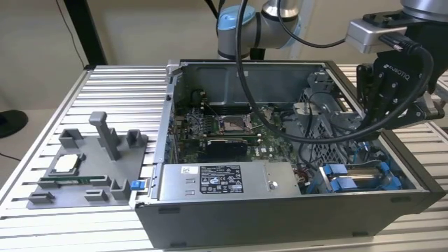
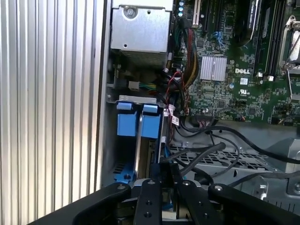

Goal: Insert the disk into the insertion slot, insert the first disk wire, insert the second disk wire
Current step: 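Insert the first disk wire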

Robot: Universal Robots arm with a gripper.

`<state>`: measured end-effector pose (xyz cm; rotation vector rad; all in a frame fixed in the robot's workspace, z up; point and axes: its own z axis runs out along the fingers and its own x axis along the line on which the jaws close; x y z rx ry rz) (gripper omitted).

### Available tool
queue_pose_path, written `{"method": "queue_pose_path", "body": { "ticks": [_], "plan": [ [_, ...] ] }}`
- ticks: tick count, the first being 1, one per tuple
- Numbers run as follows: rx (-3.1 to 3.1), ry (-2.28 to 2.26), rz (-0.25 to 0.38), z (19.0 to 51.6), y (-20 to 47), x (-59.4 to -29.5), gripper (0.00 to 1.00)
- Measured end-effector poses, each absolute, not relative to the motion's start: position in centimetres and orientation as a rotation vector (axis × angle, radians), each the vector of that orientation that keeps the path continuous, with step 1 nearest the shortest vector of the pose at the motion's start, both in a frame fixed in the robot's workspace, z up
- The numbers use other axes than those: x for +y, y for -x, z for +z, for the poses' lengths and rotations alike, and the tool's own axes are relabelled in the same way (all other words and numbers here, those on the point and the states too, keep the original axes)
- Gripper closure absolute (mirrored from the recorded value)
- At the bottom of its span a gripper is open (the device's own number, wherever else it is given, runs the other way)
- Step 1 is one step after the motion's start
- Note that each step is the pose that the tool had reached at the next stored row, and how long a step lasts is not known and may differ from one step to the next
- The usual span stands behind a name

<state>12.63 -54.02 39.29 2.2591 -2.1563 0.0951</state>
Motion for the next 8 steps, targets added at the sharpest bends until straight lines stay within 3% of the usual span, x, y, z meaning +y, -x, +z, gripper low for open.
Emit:
{"method": "queue_pose_path", "body": {
  "ticks": [8],
  "plan": [
    [-2.173,-2.232,0.083,39.25,-12.68,-54.76,1.0]
  ]
}}
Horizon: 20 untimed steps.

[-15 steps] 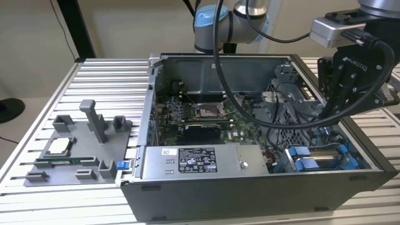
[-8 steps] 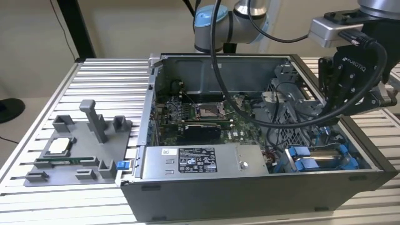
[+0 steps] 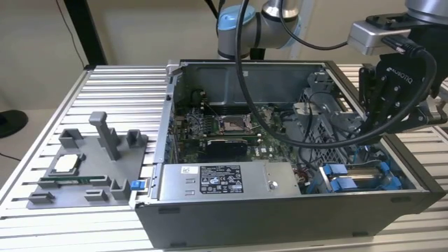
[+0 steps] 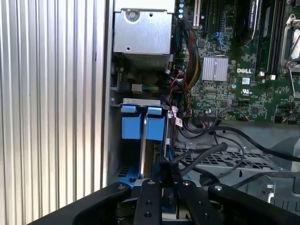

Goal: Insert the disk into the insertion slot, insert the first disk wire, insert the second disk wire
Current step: 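Insert the first disk wire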

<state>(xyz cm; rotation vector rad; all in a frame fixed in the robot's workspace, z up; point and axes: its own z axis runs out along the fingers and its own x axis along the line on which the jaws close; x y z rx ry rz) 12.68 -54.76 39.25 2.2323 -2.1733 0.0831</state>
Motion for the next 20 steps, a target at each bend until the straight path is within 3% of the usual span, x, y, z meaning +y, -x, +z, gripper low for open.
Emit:
{"method": "queue_pose_path", "body": {
  "ticks": [20],
  "plan": [
    [-2.171,-2.224,0.066,39.2,-13.9,-55.5,1.0]
  ]
}}
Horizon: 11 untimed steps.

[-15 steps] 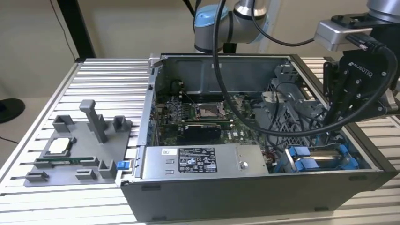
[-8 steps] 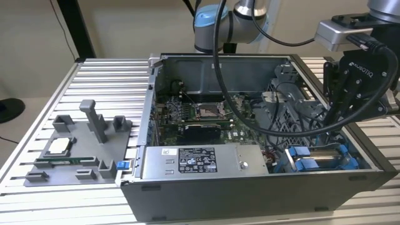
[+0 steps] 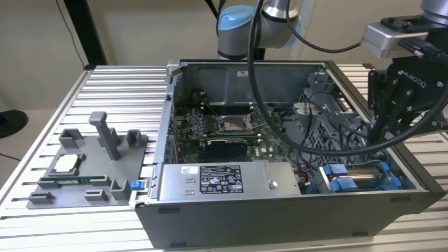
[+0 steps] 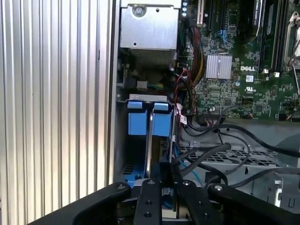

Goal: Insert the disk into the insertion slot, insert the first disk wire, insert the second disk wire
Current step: 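Insert the first disk wire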

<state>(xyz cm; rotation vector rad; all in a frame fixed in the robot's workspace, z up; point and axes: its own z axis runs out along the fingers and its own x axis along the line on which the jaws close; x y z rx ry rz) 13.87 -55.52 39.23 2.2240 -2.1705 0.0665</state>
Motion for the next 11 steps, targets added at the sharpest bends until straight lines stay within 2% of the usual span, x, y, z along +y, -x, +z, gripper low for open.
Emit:
{"method": "queue_pose_path", "body": {
  "ticks": [11],
  "plan": [
    [-2.157,-2.212,0.036,39.2,-16.8,-56.7,1.0]
  ]
}}
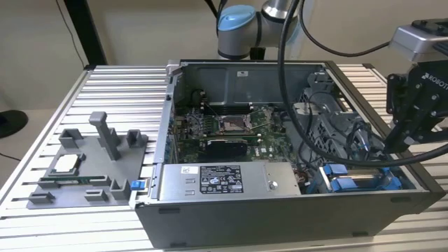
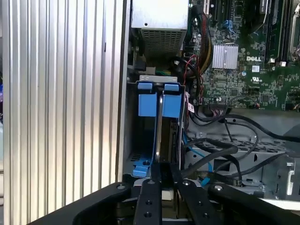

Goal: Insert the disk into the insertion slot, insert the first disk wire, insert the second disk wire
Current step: 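Insert the first disk wire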

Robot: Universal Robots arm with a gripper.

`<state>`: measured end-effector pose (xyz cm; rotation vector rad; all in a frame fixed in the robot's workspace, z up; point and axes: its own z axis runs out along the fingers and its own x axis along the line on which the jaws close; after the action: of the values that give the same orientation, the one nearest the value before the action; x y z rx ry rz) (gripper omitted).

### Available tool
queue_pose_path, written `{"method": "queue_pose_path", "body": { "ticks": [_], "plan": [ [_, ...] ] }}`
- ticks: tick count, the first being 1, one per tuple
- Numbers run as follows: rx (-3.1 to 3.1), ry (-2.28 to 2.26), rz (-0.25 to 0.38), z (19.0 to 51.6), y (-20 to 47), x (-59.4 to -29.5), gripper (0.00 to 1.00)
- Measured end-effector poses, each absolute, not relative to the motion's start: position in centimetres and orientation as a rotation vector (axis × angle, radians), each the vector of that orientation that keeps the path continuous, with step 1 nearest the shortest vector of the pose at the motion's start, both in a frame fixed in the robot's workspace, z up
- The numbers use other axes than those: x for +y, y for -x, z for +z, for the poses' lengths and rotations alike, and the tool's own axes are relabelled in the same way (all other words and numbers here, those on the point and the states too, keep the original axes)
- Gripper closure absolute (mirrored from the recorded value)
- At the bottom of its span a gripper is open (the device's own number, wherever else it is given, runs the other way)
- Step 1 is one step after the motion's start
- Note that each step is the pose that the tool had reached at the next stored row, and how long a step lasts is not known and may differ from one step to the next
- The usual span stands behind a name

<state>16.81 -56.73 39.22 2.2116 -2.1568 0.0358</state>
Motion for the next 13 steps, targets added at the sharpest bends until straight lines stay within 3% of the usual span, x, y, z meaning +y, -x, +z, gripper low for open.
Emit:
{"method": "queue_pose_path", "body": {
  "ticks": [13],
  "plan": [
    [-2.154,-2.209,0.028,39.22,-17.4,-56.99,1.0]
  ]
}}
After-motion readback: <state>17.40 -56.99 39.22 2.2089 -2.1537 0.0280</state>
